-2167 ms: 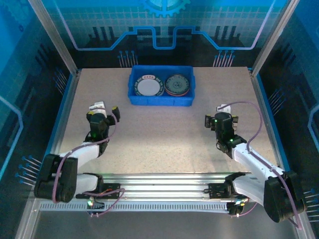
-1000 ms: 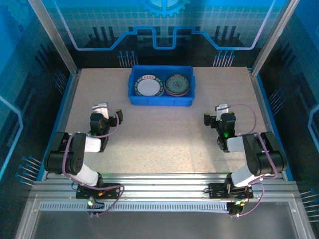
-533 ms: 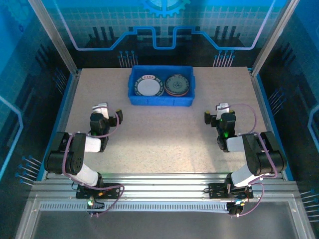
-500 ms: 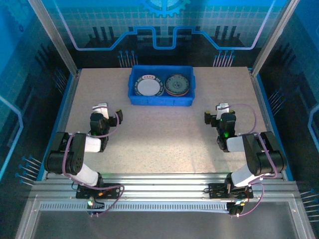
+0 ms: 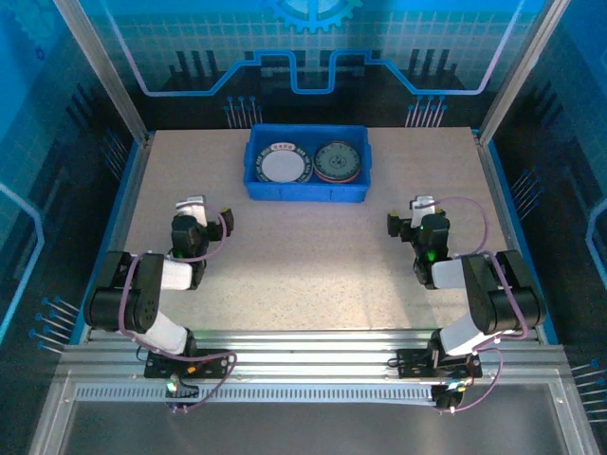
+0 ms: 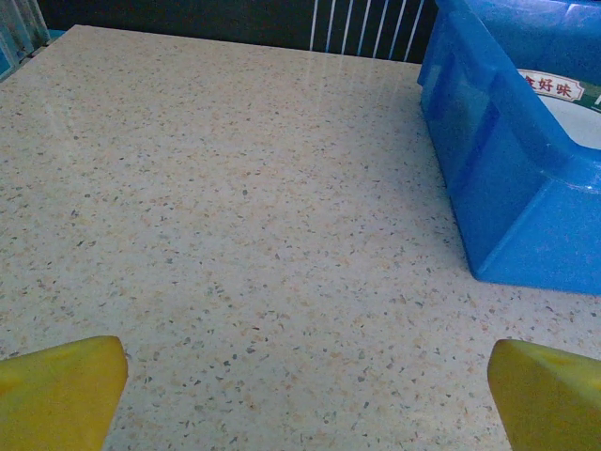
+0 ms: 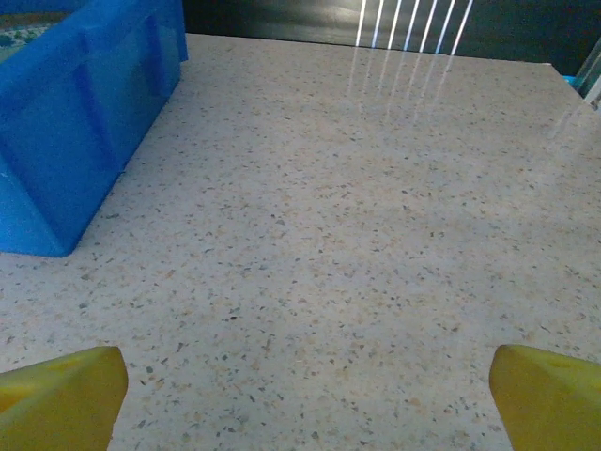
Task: Place the plates into the plastic bin on the countertop
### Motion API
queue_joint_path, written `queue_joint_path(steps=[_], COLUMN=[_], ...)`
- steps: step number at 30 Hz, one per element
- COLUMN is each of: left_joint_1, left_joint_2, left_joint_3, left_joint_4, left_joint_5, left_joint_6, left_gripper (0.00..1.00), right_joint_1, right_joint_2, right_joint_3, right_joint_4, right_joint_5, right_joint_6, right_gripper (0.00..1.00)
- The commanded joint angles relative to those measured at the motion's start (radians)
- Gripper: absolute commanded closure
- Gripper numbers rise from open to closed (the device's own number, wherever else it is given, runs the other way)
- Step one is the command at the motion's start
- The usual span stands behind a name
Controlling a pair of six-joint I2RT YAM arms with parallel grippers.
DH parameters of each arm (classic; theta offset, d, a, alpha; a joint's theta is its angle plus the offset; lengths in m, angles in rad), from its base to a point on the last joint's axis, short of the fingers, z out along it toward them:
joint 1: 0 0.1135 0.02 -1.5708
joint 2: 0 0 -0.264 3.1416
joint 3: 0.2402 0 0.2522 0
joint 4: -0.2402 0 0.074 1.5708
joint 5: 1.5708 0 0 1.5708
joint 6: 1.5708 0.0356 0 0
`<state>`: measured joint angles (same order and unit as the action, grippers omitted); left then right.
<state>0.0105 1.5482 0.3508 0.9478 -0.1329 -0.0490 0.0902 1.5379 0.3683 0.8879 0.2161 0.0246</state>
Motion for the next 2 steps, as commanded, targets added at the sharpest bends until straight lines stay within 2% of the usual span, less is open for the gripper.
queue_joint_path(steps=[1, 2], left_joint_1=[0.0, -0.001], left_joint_2=[0.001, 0.001], left_joint_3=[0.013, 0.013], left_joint_4=[0.009, 0.009], left_joint_5=[0.019, 0.019], left_joint_6=[0.015, 0.013], left_gripper=[0.01, 0.01], right_joint_1=[-0.012, -0.012], right_joint_2=[0.003, 0.002], right_joint_3=[0.019, 0.018], right_joint_4=[0.02, 0.027], right_joint_5=[-0.038, -0.038], right_joint_6=[-0.012, -0.014], right_gripper=[0.0, 0.0])
